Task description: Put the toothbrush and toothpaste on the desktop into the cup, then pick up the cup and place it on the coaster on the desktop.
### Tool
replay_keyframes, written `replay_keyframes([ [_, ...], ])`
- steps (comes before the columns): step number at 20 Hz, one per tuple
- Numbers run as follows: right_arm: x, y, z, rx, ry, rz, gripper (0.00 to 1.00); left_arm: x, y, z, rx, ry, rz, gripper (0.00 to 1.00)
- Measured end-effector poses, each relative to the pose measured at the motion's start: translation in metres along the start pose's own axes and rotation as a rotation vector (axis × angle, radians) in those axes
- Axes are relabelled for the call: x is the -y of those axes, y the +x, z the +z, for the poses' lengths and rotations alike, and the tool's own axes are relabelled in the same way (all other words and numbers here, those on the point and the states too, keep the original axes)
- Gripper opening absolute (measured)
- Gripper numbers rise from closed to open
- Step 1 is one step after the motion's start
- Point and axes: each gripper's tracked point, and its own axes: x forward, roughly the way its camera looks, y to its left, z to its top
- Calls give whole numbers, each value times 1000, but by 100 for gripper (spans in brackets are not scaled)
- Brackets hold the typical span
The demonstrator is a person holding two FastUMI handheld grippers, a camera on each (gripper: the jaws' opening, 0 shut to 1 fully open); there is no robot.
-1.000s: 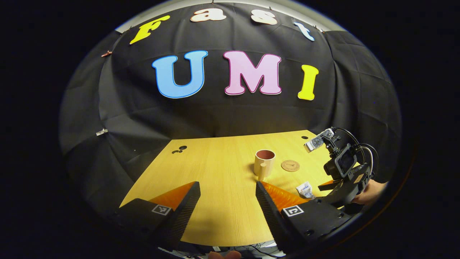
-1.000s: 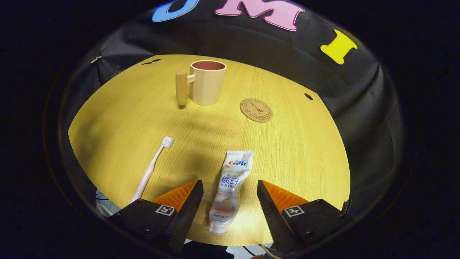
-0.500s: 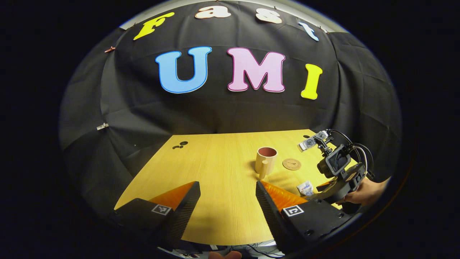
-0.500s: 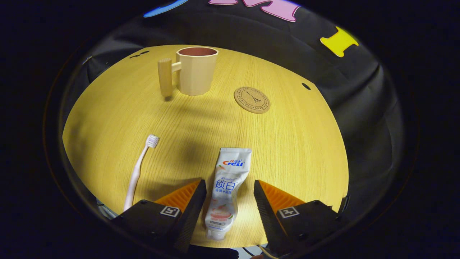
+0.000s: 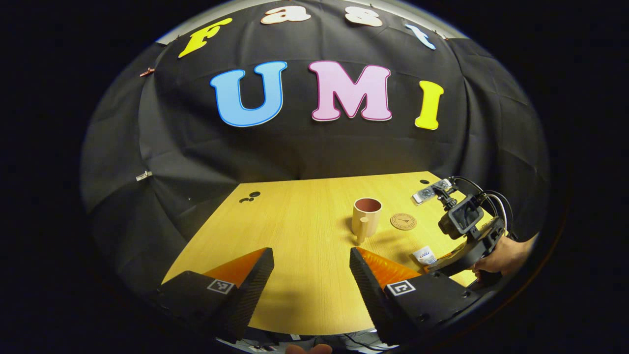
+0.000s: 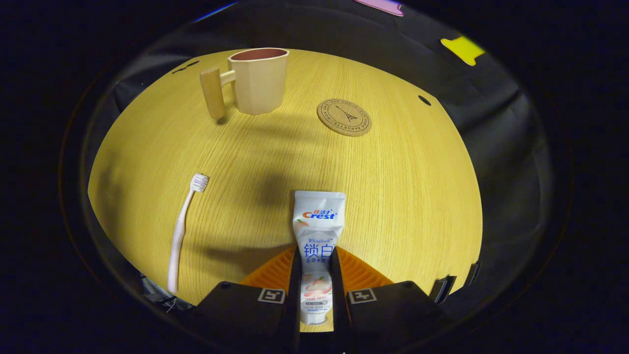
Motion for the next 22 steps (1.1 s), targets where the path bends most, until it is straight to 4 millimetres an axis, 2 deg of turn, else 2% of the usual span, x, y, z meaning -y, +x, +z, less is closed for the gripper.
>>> replay_keyframes([
  [4, 3, -1, -3, 41, 45, 103, 24, 37, 13, -23, -94, -17, -51, 96],
  [6, 8, -8, -2, 96, 66, 150, 24, 55, 20, -33, -131, -11, -74, 95],
  [7, 11, -14, 0, 130, 79, 173, 19, 65, 23, -39, -150, -6, -86, 95],
  [8, 15, -20, 2, 159, 90, 194, 24, 73, 27, -47, -171, 2, -93, 95],
  [10, 23, -31, 6, 203, 111, 238, 24, 90, 36, -63, -219, 23, -98, 94],
  [13, 40, -48, 8, 254, 102, 278, 24, 106, 47, -88, -292, 85, -74, 93],
  [14, 44, -53, 8, 273, 84, 288, 19, 111, 52, -98, -317, 100, -70, 91],
  [15, 47, -59, 8, 289, 68, 302, 24, 116, 57, -105, -342, 110, -69, 90],
  [16, 50, -64, 7, 301, 60, 316, 24, 119, 62, -113, -362, 119, -65, 88],
  [19, 64, -76, 6, 340, 45, 347, 24, 124, 78, -129, -409, 120, -52, 86],
  [22, 80, -79, 1, 349, 33, 350, 24, 127, 95, -140, -448, 102, -40, 85],
])
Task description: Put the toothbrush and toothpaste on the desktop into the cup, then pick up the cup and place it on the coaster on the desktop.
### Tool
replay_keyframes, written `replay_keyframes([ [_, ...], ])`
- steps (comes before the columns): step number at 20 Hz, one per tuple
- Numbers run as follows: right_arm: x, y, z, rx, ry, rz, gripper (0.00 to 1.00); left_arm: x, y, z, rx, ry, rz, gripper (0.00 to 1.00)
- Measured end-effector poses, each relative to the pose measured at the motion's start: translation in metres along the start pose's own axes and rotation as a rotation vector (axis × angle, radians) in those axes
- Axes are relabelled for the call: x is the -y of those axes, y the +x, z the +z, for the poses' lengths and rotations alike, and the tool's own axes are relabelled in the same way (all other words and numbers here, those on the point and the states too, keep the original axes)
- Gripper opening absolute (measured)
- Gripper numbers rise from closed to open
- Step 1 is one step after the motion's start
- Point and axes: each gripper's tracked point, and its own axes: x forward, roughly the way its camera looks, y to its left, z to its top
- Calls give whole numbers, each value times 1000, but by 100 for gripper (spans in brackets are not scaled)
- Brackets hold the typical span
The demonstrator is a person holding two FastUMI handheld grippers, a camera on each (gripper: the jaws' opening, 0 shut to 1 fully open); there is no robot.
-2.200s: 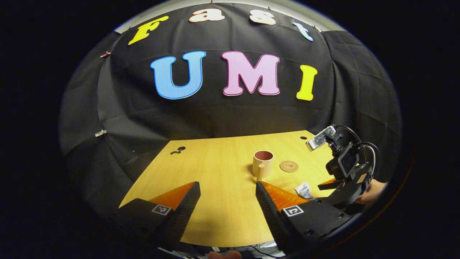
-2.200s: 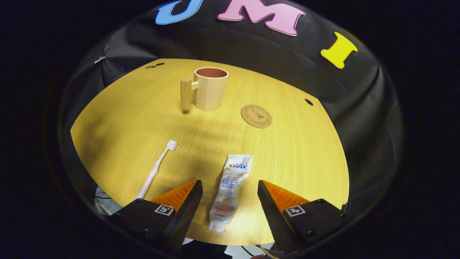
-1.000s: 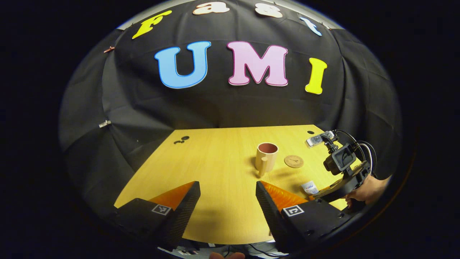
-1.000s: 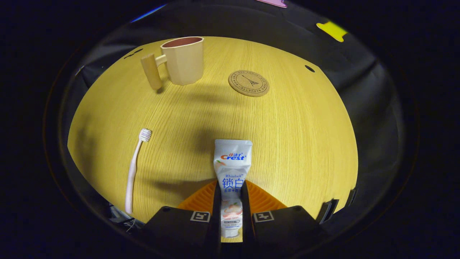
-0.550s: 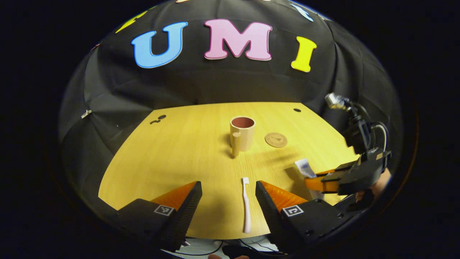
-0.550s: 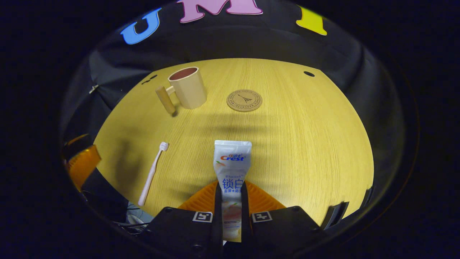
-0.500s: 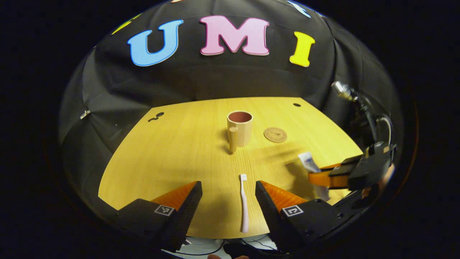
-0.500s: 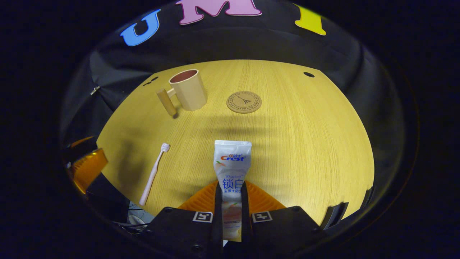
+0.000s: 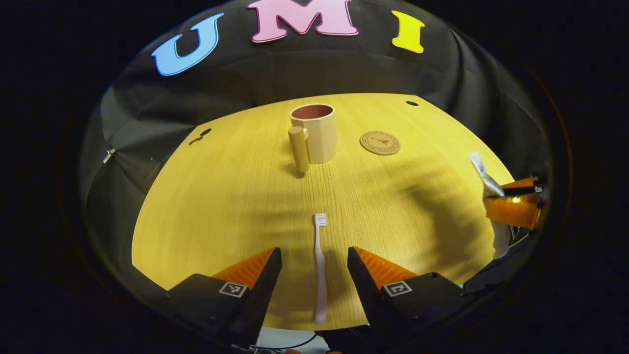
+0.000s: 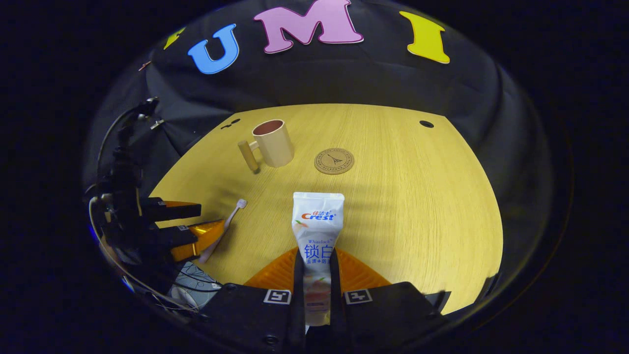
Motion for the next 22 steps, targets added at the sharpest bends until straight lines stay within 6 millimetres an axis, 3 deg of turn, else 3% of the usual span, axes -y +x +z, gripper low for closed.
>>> replay_keyframes([
  [6, 22, -10, -2, 7, 33, -5, 24, 1, 25, -15, -88, -23, 5, 82],
  [11, 32, -13, 2, 16, 58, -4, 24, 6, 30, -21, -121, -37, -17, 78],
  [12, 32, -13, 3, 17, 62, 1, 19, 6, 30, -23, -136, -53, -21, 78],
  [13, 31, -14, 3, 17, 69, 5, 24, 6, 29, -24, -147, -85, -26, 77],
  [15, 30, -13, 2, 20, 86, 11, 24, 6, 28, -24, -150, -133, -23, 73],
  [22, 33, -17, 8, 39, 131, 5, 24, 19, 33, -21, -120, -18, -86, 15],
])
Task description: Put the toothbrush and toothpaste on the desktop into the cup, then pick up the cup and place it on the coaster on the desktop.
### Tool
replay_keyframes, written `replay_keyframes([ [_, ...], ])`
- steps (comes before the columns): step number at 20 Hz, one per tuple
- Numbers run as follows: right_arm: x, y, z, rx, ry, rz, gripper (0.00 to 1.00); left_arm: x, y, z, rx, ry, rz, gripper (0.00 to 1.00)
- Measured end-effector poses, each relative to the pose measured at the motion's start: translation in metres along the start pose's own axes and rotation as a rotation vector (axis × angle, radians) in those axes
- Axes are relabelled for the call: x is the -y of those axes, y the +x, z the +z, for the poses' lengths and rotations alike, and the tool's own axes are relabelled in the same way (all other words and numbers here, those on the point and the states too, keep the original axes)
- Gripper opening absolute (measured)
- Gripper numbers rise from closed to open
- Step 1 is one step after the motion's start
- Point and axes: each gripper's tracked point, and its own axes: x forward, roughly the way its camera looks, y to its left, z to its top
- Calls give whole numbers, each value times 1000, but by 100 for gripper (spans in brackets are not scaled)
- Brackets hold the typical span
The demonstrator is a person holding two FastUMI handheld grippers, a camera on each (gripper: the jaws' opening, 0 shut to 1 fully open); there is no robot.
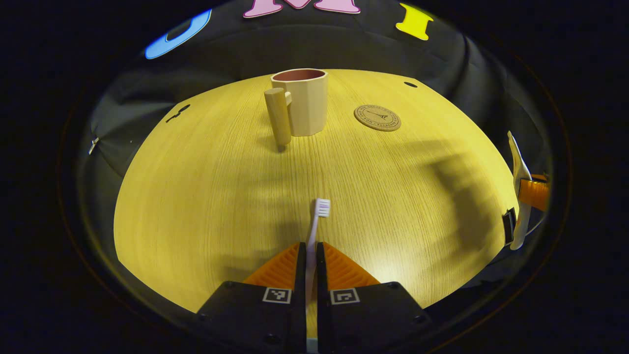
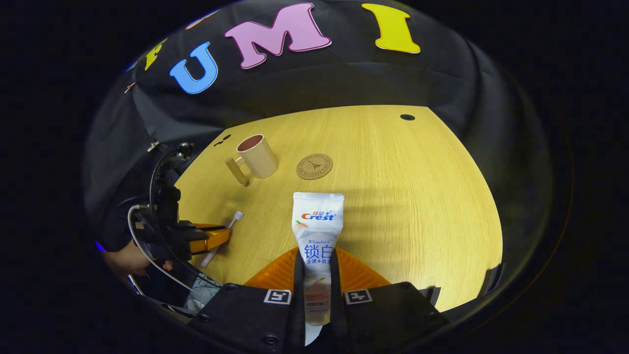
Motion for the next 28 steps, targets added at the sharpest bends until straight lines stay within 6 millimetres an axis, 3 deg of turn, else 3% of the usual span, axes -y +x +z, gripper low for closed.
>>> replay_keyframes([
  [5, 2, -4, 5, 22, 28, -22, 24, -1, -1, 5, 22, -14, -16, 7],
  [6, 2, -5, 6, 29, 35, -26, 19, 0, -1, 5, 21, 1, -29, 7],
  [8, -2, -5, 10, 46, 48, -27, 24, -1, -4, 4, 26, 30, -59, 6],
  [10, -7, -5, 16, 71, 64, -19, 24, 0, -13, 8, 52, 17, -107, 11],
  [11, -11, -7, 20, 86, 71, -12, 24, 2, -21, 14, 75, -5, -140, 6],
  [13, -21, -11, 31, 126, 72, 11, 24, -4, -36, 25, 118, -54, -169, 6],
  [14, -27, -12, 37, 146, 71, 25, 19, -7, -42, 32, 146, -79, -182, 6],
  [15, -34, -13, 44, 171, 73, 41, 24, -11, -50, 40, 173, -99, -186, 6],
  [21, -81, -10, 108, 308, 74, 123, 24, -27, -113, 89, 366, -158, -260, 6],
  [28, -133, 25, 195, 478, 105, 196, 24, -56, -168, 120, 536, -229, -309, 6],
])
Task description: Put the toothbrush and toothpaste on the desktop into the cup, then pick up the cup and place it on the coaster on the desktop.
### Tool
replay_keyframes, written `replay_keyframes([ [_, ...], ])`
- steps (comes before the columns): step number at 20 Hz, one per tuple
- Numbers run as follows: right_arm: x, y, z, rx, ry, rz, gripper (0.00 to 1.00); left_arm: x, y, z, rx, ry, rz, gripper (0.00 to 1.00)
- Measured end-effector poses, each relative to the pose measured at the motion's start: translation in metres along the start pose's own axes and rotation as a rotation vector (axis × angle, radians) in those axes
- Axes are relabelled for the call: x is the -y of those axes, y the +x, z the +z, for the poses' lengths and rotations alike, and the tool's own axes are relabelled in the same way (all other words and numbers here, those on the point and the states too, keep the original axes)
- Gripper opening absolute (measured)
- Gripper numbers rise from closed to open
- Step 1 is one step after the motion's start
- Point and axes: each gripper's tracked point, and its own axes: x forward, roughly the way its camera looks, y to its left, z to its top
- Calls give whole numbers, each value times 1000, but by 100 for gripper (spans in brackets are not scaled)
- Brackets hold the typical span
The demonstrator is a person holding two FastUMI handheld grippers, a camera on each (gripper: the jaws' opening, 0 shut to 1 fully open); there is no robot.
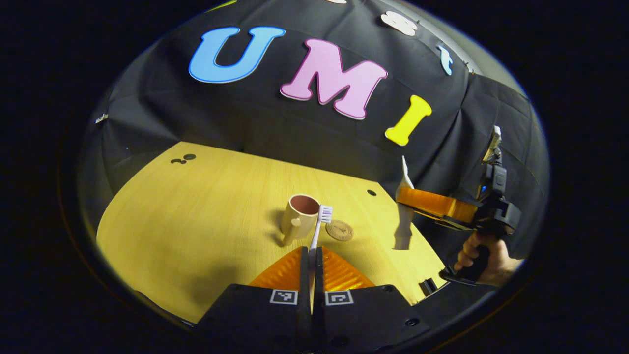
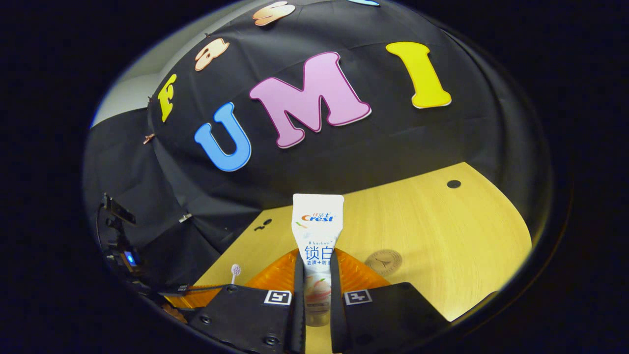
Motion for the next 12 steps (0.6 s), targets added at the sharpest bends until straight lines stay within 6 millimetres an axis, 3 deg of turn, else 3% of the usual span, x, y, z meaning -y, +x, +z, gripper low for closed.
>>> replay_keyframes([
  [6, -21, 89, 23, 121, 25, 37, 24, -21, -29, 16, 67, -14, 9, 6],
  [12, -7, 162, -5, 117, -27, -23, 23, -40, -41, 6, 66, -34, 29, 6],
])
